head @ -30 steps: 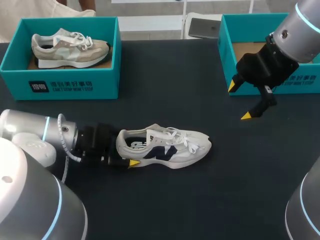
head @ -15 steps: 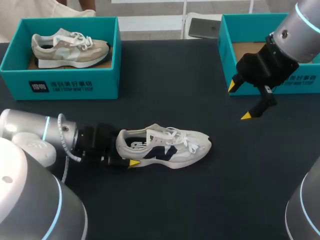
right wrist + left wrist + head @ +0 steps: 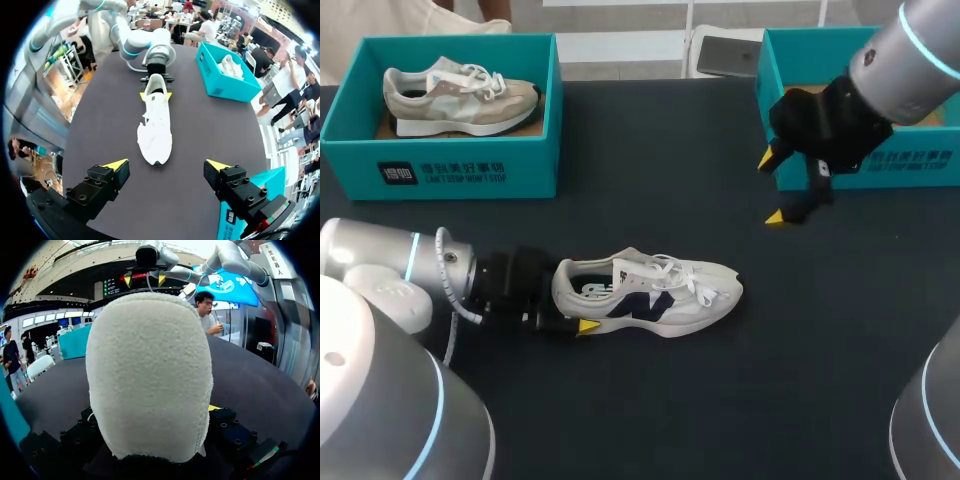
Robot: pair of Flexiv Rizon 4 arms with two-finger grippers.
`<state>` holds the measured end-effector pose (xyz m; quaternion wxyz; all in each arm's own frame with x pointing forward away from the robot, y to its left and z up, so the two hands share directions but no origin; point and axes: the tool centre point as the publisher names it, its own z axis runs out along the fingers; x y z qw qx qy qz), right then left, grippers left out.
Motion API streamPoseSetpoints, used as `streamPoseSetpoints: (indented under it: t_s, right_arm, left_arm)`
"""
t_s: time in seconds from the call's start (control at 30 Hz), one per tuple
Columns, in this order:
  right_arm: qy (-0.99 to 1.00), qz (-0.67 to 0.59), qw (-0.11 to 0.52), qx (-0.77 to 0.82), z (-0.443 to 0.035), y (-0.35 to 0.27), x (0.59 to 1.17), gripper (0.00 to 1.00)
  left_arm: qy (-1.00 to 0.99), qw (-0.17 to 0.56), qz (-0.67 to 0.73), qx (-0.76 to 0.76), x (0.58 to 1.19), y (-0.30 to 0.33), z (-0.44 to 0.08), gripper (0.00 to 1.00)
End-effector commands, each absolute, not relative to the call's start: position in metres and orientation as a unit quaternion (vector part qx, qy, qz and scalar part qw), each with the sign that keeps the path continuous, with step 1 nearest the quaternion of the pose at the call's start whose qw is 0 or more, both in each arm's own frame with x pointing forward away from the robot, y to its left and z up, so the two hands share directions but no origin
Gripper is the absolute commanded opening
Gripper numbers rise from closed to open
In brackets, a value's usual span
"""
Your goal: Take the shoe out of the shoebox, open the shoe tongue, remove and reinsert the insole, then place the shoe into the shoebox
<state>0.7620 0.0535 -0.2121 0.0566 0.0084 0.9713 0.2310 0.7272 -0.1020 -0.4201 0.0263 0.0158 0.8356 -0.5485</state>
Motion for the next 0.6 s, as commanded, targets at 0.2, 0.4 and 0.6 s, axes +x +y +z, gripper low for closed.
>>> streamPoseSetpoints:
  t_s: [0.2, 0.4, 0.6]
  right_arm:
    - [0.952, 0.226, 0.086, 0.188, -0.228, 0.119, 0.764, 1.0]
    - [0.952, 0.226, 0.086, 0.188, -0.228, 0.119, 0.764, 1.0]
    - [0.925, 0.254, 0.127, 0.252, -0.229, 0.121, 0.773, 1.0]
  left_arm:
    - [0.836, 0.026, -0.548, 0.016, 0.726, -0.103, -0.423, 0.0]
    - [0.836, 0.026, -0.548, 0.016, 0.726, -0.103, -0.423, 0.0]
    - [0.836, 0.026, -0.548, 0.016, 0.726, -0.103, -0.423, 0.0]
